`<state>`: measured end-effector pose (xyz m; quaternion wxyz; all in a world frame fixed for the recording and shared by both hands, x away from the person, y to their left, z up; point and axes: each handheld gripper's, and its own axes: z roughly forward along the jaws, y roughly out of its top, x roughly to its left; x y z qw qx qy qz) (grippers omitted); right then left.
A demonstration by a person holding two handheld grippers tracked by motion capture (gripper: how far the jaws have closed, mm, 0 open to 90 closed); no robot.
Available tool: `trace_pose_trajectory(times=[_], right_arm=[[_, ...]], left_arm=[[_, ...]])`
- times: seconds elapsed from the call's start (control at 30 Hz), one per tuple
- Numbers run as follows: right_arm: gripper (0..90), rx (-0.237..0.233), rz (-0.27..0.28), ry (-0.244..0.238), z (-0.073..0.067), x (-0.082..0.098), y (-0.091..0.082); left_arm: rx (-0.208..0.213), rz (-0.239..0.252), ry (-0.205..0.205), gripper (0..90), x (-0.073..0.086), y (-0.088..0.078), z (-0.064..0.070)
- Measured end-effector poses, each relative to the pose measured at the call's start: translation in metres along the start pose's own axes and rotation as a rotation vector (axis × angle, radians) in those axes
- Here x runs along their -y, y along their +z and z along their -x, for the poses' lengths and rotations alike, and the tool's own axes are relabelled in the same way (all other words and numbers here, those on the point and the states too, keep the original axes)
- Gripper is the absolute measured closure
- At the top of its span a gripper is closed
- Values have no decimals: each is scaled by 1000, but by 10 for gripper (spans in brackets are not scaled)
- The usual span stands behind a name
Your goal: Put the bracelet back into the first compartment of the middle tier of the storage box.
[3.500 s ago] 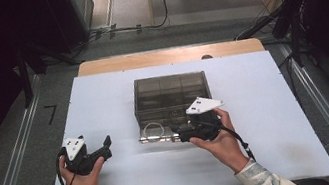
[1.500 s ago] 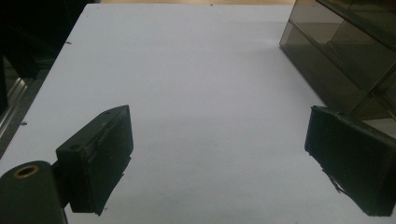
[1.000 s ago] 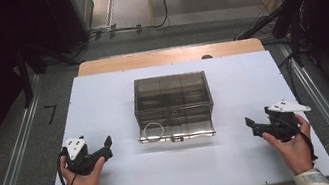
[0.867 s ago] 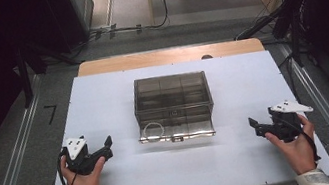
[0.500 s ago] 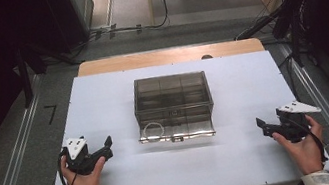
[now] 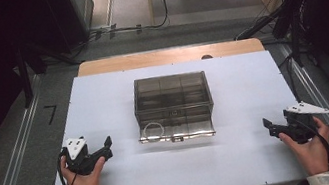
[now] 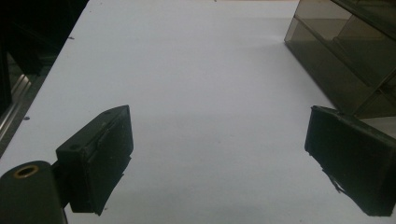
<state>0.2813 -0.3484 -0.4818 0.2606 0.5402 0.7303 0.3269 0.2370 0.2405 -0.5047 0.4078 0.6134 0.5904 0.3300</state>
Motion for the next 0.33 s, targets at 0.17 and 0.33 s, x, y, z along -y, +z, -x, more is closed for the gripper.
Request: trace_pose_trajectory(times=[0.17, 0.33], right_arm=[[175, 12, -6, 14, 3, 2, -1], [175, 21, -11, 32, 7, 3, -2]], left_arm=[[-1, 1, -2, 84, 0, 0, 0], [-3, 4, -2, 84, 0, -1, 0]])
